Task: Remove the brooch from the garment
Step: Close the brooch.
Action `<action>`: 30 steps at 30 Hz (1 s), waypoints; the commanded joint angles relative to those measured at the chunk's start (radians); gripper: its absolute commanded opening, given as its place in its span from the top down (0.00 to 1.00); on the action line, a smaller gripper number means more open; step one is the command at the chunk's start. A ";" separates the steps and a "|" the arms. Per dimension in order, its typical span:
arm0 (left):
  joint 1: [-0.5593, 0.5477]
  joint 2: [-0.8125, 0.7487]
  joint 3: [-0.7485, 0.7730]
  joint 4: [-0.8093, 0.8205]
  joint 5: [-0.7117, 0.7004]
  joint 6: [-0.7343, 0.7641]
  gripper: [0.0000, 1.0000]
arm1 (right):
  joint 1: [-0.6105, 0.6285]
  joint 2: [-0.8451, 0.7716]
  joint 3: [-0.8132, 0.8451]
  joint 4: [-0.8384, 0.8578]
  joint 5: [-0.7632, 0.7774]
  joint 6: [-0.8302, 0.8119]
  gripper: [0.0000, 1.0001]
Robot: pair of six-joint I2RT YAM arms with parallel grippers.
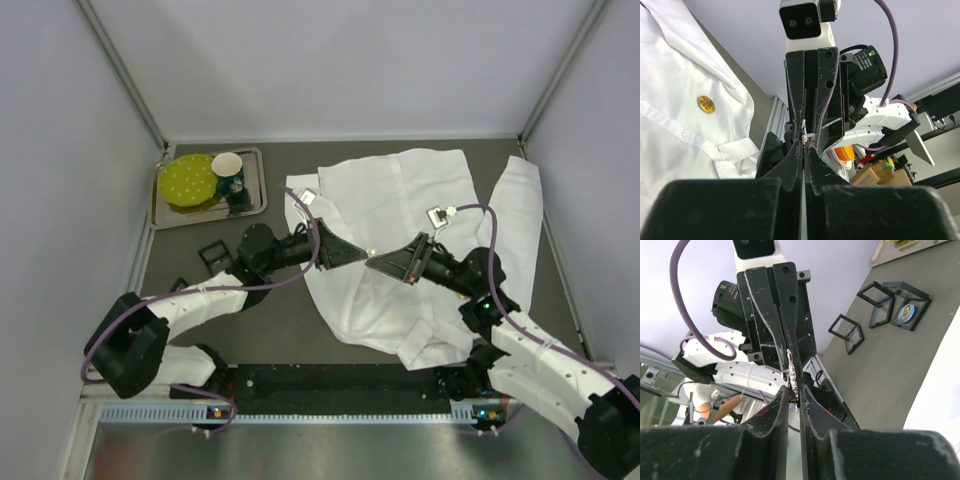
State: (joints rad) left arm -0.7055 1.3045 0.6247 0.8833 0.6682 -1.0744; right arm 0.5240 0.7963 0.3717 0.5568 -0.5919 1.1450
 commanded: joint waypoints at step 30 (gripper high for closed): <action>-0.100 -0.156 0.073 -0.336 -0.223 0.214 1.00 | 0.047 -0.065 -0.007 -0.055 0.159 -0.117 0.78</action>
State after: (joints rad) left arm -0.7944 1.1717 0.6716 0.5289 0.4282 -0.8623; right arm 0.5671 0.7689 0.3714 0.4747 -0.4774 1.0622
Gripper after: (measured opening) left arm 0.014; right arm 0.211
